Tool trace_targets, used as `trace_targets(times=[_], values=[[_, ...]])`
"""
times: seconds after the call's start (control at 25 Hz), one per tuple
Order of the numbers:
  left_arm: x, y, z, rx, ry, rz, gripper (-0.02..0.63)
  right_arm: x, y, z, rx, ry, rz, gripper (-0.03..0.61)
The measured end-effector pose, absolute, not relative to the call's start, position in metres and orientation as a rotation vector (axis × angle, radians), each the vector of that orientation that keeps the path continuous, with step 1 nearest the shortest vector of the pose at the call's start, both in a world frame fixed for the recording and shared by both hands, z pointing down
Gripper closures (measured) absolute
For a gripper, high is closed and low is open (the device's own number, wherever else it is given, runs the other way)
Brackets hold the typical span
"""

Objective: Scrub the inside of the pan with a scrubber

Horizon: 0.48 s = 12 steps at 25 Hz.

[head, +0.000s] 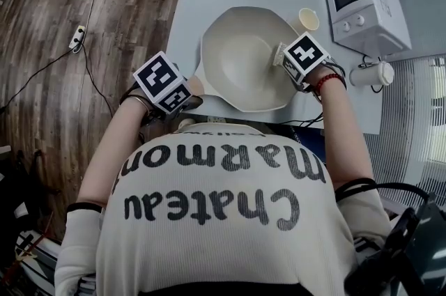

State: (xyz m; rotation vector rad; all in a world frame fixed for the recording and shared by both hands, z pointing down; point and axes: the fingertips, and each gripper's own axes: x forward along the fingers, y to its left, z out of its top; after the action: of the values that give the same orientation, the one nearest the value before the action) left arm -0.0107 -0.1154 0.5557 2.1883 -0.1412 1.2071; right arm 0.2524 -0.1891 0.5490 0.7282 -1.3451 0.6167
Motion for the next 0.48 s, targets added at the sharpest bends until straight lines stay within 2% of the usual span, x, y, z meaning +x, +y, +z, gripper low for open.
trace_targets(times=[0.32,0.48], values=[[-0.013,-0.117,0.555,2.19,-0.128,1.228,0.407,0.252,-0.202,0.536,0.84,-1.441,0.73,0.517],[-0.012,-0.117,0.554,2.189,-0.121,1.242,0.407,0.221,-0.205,0.524,0.879,-1.585,0.825,0.517]])
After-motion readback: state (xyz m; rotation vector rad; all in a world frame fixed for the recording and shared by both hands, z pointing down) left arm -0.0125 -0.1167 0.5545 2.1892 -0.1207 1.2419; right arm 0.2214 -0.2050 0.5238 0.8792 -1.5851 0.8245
